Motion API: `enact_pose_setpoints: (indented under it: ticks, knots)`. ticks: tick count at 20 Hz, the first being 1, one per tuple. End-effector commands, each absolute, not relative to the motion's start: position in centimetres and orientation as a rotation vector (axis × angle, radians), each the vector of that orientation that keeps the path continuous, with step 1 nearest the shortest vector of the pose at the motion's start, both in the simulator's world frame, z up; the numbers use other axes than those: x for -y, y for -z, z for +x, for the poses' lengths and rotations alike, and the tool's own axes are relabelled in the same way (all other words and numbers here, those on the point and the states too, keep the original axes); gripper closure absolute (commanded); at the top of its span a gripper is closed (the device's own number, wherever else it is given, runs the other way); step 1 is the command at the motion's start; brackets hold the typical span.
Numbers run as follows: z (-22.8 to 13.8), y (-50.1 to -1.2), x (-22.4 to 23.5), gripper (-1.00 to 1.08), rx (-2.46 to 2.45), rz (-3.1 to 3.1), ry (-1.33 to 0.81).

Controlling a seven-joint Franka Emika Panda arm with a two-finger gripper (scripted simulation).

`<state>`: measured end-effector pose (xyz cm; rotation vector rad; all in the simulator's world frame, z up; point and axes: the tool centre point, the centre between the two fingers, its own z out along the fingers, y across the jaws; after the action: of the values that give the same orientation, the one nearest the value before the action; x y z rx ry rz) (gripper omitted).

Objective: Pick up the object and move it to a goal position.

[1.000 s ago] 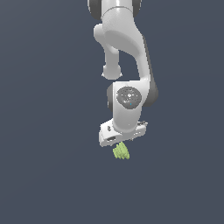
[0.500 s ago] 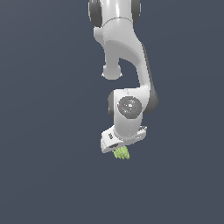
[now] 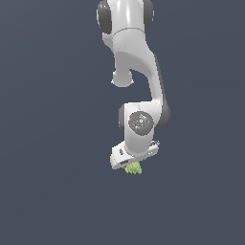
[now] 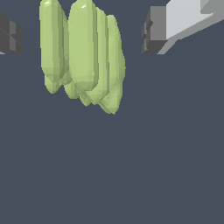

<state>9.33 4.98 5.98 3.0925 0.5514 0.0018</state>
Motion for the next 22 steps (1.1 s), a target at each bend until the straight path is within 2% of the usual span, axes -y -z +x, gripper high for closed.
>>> enact_pose_setpoints:
  ticks: [1,9,10,22]
  knots:
    - [9.2,-4.5,-5.0,-0.92,-0.552,3.092,0.000]
    - [9.4,-3.2,-5.0,-0.92,-0.555,3.092,0.000]
    - [9.4,-3.2,-5.0,1.08,-0.555,3.092,0.000]
    - [9.4,-3.5,-4.7,1.08,-0.549,3.091,-0.002]
